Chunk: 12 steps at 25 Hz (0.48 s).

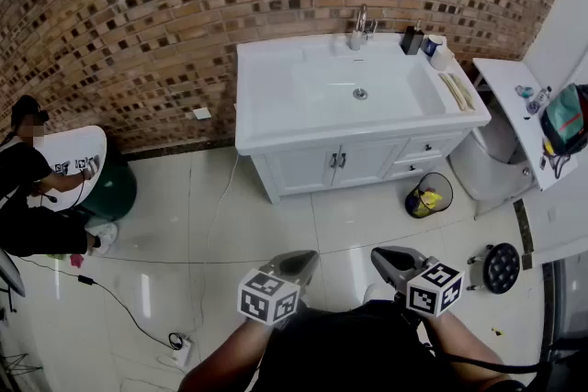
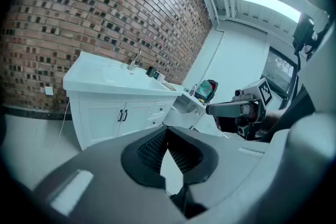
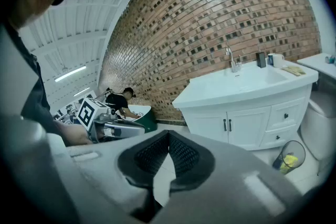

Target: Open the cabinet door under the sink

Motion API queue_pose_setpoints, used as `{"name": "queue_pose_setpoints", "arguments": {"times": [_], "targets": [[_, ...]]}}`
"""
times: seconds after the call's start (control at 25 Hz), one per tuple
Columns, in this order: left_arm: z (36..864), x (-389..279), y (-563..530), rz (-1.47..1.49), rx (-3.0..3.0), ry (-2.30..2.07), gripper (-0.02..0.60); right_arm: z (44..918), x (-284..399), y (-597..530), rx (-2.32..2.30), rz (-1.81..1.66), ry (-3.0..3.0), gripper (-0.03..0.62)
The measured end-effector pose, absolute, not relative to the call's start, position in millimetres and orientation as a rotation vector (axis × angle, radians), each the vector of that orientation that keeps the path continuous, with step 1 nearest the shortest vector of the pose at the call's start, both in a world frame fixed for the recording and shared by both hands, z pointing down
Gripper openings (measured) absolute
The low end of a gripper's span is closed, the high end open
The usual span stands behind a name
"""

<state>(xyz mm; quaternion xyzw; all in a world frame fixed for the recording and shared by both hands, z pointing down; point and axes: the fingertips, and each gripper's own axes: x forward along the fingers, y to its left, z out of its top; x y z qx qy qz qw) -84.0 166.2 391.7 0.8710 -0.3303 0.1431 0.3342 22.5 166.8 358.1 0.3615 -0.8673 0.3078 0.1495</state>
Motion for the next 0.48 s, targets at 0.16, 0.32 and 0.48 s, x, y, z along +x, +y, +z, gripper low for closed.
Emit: {"name": "queue_pose_setpoints", "arguments": {"times": [0.16,0.32,0.48], "targets": [[403.3,-102.5,143.7,0.403,2.301,-0.857,0.011,358.3,12.9,143.6,1.105,0.793,-2.503,0.002],[409.6,-105.8,130.2,0.402,2.286,-0.86,0.011,367.1,19.7,133.4,1.127,0.84,-2.487,0.002],[414.6,-90.3,108.9,0.408,2.282,-0.863,0.011,380.3,32.8,107.9,1.102,0.856,-2.487,0.002]]}}
